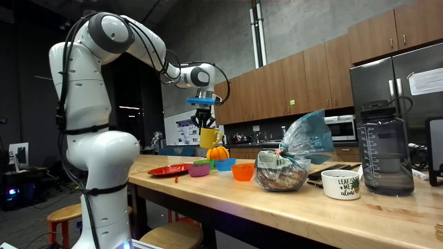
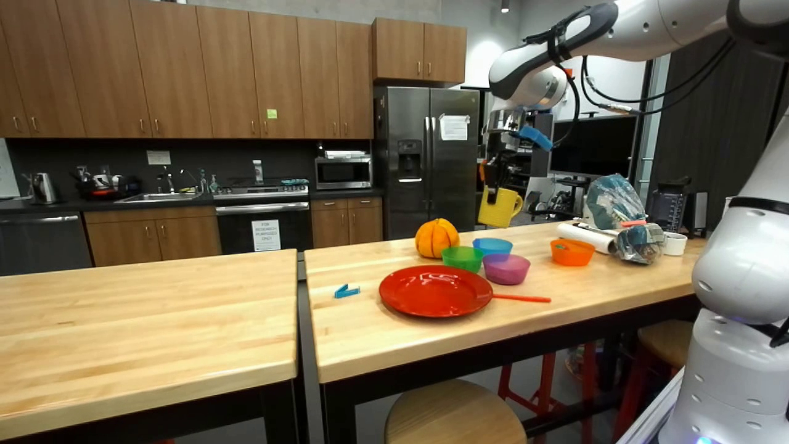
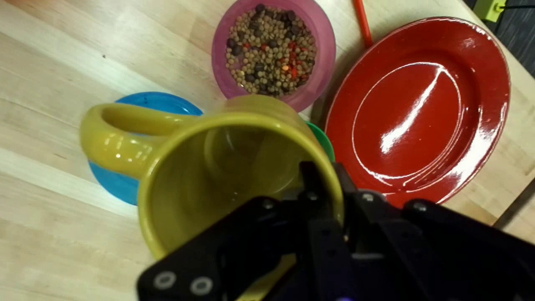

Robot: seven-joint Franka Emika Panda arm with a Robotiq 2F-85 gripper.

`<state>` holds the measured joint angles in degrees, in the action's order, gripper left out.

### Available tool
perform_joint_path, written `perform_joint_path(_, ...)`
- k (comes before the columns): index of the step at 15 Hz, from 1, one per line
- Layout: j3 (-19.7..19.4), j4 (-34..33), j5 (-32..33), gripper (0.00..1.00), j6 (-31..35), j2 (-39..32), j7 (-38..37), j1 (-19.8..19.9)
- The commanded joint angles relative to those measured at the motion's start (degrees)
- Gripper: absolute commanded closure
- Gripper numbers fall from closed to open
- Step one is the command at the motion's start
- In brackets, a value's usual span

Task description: Move the yellow cup to the left

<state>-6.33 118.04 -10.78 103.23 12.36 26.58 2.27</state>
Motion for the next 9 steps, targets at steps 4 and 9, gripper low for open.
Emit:
perform_joint_path(4, 3.4, 1.6, -0.8, 0.97, 1.6, 2.5, 0.4, -4.2)
perform_joint_path(9, 6.5, 1.1, -1.0, 0.97, 4.1, 0.7, -0.8, -7.4)
